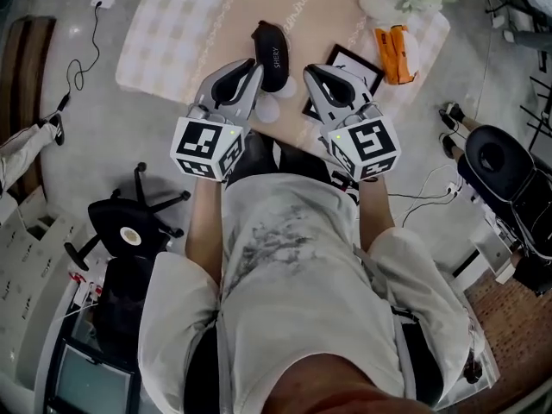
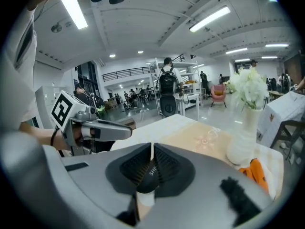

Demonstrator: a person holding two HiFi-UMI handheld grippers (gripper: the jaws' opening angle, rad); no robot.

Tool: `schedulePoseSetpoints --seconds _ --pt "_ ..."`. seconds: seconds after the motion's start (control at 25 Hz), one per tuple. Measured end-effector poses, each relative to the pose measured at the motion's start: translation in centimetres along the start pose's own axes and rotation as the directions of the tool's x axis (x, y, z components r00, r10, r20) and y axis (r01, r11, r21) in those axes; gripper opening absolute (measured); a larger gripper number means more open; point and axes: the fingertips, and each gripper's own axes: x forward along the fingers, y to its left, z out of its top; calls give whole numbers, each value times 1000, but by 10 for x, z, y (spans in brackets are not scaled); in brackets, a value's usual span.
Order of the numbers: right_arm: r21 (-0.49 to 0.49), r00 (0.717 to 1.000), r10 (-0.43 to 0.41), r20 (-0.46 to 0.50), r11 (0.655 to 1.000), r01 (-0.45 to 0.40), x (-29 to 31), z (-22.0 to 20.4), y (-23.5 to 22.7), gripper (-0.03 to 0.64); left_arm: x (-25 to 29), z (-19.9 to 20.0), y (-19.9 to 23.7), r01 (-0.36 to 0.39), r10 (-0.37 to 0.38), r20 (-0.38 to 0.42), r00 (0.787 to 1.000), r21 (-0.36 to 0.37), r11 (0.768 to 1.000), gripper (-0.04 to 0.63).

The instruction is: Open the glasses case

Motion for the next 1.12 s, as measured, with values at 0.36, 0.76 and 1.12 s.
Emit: schedulePoseSetpoints --seconds 0.36,0.76,1.12 --pt "38 997 -5 -77 999 8 27 -37 -9 17 31 -44 21 6 -6 -106 994 -2 1000 67" --pt "79 994 12 -111 997 -3 46 -62 -8 18 50 -72 29 7 -6 -174 985 4 1000 95" --pt "98 990 23 -136 995 -10 59 -78 -9 72 58 -88 36 -12 14 -211 977 10 1000 130"
